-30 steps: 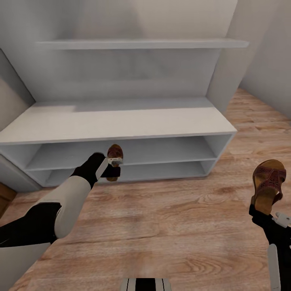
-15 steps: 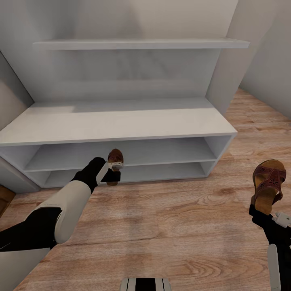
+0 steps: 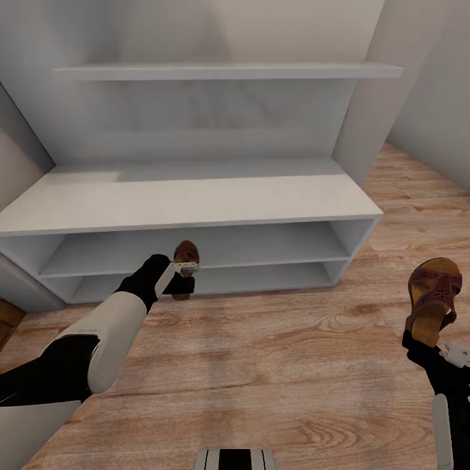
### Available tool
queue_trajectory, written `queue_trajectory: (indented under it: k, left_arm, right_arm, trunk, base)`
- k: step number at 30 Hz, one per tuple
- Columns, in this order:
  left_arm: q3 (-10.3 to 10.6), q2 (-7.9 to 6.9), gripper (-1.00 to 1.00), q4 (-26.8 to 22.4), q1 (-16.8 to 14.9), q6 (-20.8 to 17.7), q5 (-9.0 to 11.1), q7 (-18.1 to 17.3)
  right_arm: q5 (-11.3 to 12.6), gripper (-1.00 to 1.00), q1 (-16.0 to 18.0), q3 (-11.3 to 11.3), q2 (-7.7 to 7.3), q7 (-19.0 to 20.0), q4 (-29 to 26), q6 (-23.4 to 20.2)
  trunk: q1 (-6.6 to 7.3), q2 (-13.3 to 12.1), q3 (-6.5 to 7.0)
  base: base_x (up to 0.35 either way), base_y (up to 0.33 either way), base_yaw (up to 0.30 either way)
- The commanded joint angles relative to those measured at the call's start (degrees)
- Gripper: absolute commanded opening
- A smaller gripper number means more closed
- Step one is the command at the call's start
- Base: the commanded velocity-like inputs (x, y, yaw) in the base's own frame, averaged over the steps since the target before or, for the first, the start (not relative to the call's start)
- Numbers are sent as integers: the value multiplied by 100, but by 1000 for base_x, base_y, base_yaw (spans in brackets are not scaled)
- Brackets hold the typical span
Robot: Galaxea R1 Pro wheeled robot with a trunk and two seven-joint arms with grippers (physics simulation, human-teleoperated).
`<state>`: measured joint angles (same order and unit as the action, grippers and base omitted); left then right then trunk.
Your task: Pick up the two gym shoes and the two sandals from the corridor floor and place them onto the hallstand (shoe rack) in the corridor, making sure they are on the rack and not on the floor. Arrange them so the two gym shoes are next to each other and the two sandals are next to each other.
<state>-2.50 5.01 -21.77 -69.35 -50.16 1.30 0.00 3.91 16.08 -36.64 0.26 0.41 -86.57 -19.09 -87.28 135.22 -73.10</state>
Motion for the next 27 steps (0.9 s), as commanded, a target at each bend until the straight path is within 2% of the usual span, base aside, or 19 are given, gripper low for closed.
queue_trajectory:
  k: [1, 11, 22, 27]
  left_arm:
    - [-2, 0, -100, -1, 0, -1, -16, -17]
    - [-5, 0, -100, -8, 0, 5, -9, -17]
    - [-5, 0, -100, -20, 41, 7, -7, -17]
    - [-5, 0, -100, -21, 48, 6, -7, -17]
  right_arm:
    - [21, -100, 0, -1, 0, 3, 0, 0]
    - [22, -100, 0, -1, 0, 3, 0, -1]
    - [22, -100, 0, -1, 0, 3, 0, -2]
    - [22, -100, 0, -2, 0, -1, 0, 0]
  trunk:
    - [0, 0, 0]
    - [0, 0, 0]
    - [0, 0, 0]
    - [0, 0, 0]
  base:
    - [0, 0, 0]
    - [169, -65, 0]
    - [44, -11, 0]
    - [226, 0, 0]
